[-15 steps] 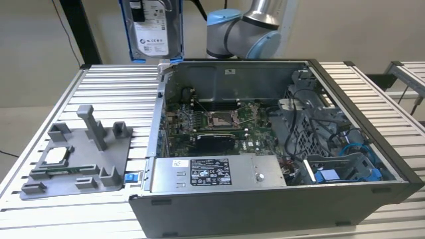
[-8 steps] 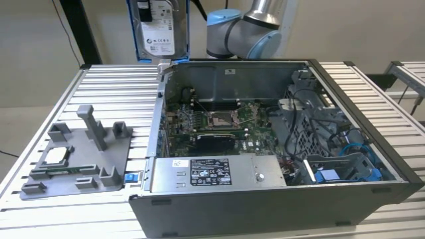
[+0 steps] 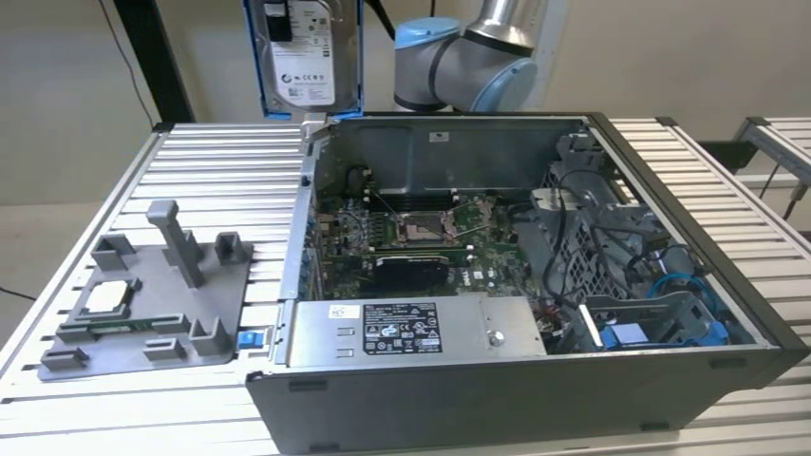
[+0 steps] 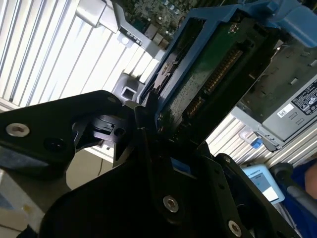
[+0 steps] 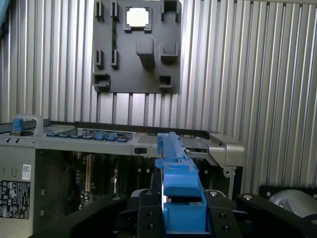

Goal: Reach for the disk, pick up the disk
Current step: 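Pick up the disk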

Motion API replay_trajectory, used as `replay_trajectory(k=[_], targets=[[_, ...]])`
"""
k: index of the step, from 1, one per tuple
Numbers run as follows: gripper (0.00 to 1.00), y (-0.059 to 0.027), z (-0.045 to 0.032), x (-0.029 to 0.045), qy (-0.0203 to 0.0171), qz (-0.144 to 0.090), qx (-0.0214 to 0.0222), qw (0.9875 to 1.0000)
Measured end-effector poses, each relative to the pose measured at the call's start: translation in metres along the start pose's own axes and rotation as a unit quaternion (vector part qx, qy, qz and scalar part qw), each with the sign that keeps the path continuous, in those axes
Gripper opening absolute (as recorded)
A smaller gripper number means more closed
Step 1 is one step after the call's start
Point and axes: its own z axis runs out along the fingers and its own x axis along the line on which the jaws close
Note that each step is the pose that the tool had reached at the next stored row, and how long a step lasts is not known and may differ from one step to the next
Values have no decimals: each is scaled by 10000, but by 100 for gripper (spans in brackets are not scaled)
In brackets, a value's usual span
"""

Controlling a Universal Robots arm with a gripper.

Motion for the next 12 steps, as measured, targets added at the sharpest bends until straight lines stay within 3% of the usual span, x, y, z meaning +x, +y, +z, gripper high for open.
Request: replay_trajectory(k=[4,12], targets=[[0,-35,0,1,-1,0,1,10000],[0,-227,-3,10,0,0,-4,10000]])
